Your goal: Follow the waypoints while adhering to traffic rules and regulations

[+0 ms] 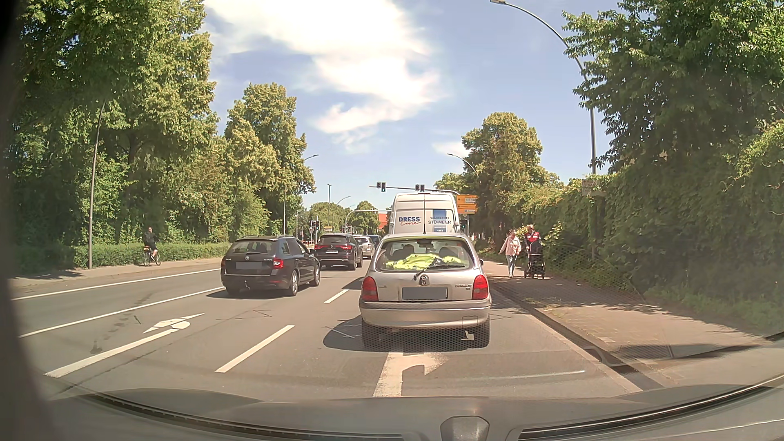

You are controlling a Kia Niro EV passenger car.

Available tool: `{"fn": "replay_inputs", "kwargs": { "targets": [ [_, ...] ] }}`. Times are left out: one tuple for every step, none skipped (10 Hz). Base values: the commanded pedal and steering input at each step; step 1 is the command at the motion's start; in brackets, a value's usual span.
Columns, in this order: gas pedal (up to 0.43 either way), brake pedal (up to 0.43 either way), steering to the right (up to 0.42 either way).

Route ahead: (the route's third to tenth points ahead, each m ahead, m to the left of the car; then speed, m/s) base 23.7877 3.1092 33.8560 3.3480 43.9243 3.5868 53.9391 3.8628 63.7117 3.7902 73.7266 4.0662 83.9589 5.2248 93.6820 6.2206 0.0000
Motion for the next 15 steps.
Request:
{"fn": "replay_inputs", "kwargs": {
  "targets": [
    [0.000,0.244,0.008],
    [0.000,0.244,0.007],
    [0.000,0.244,0.007],
    [0.000,0.244,0.007],
    [0.000,0.238,0.008],
    [0.000,0.201,0.007],
    [0.000,0.134,0.008],
    [0.000,0.043,0.007],
    [0.000,0.006,0.007],
    [0.000,0.006,0.007],
    [0.000,0.006,0.007],
    [0.000,0.006,0.007],
    [0.000,0.006,0.007],
    [0.000,0.006,0.007],
    [0.000,0.006,0.007]
  ]
}}
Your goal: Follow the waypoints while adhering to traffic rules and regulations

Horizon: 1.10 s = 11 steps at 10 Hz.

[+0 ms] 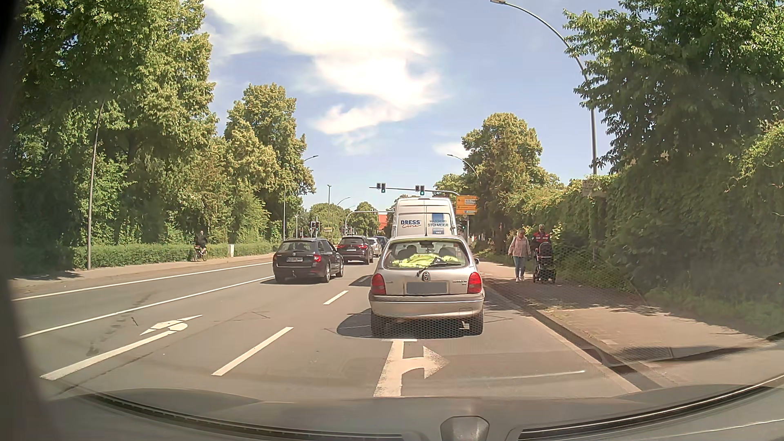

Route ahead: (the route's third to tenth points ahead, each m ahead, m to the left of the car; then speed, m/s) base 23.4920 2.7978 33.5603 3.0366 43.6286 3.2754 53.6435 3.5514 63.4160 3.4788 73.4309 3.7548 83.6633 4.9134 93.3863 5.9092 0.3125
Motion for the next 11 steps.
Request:
{"fn": "replay_inputs", "kwargs": {
  "targets": [
    [0.000,0.006,0.007],
    [0.000,0.006,0.007],
    [0.039,0.006,0.007],
    [0.079,0.000,0.006],
    [0.098,0.006,0.006],
    [0.118,0.006,0.005],
    [0.118,0.006,0.005],
    [0.130,0.006,0.005],
    [0.138,0.006,0.005],
    [0.157,0.006,0.005],
    [0.177,0.006,0.005]
  ]
}}
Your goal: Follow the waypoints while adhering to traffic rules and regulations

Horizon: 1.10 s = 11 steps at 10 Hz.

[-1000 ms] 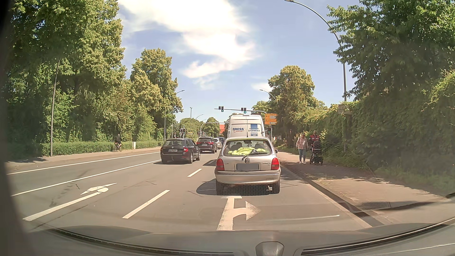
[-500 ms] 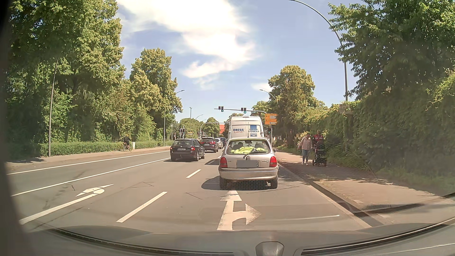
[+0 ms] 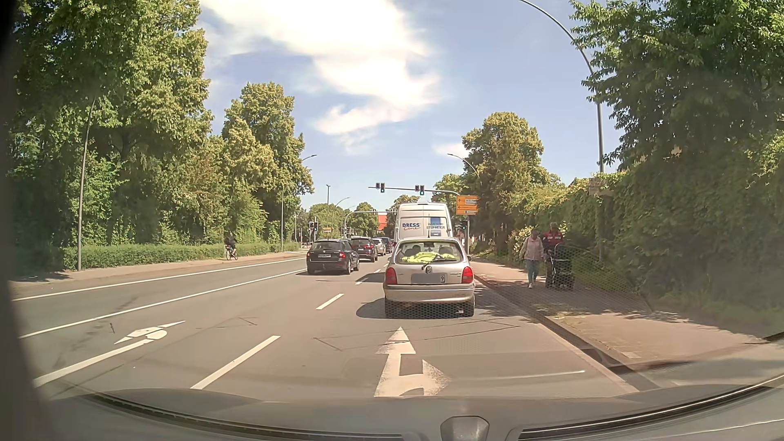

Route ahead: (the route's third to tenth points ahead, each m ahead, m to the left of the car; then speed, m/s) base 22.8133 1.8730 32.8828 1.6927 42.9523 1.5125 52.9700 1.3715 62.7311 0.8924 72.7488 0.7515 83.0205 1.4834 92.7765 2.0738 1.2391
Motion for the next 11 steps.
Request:
{"fn": "replay_inputs", "kwargs": {
  "targets": [
    [0.189,0.006,0.005],
    [0.197,0.006,0.003],
    [0.197,0.006,-0.002],
    [0.197,0.006,-0.008],
    [0.209,0.006,-0.008],
    [0.209,0.006,-0.008],
    [0.209,0.006,-0.008],
    [0.209,0.006,-0.008],
    [0.220,0.006,-0.008],
    [0.228,0.006,-0.008],
    [0.240,0.006,-0.008]
  ]
}}
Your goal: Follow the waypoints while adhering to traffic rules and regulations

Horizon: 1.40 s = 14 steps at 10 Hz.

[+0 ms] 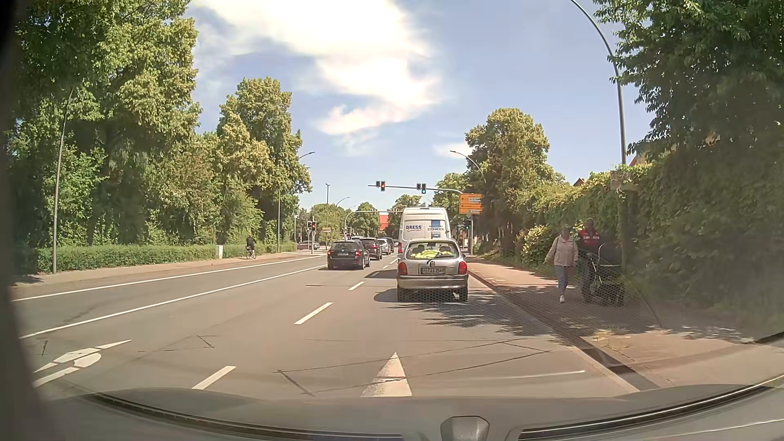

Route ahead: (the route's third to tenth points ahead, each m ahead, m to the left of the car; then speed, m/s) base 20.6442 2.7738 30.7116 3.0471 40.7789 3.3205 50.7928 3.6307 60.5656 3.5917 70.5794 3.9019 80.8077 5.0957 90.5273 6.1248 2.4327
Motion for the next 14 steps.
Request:
{"fn": "replay_inputs", "kwargs": {
  "targets": [
    [0.248,0.012,-0.008],
    [0.260,0.006,-0.007],
    [0.268,0.006,-0.007],
    [0.268,0.012,-0.006],
    [0.268,0.006,-0.006],
    [0.268,0.006,-0.006],
    [0.268,0.006,-0.006],
    [0.268,0.006,-0.006],
    [0.268,0.006,-0.005],
    [0.268,0.006,-0.005],
    [0.268,0.006,-0.003],
    [0.268,0.006,-0.001],
    [0.268,0.006,0.000],
    [0.268,0.006,0.001]
  ]
}}
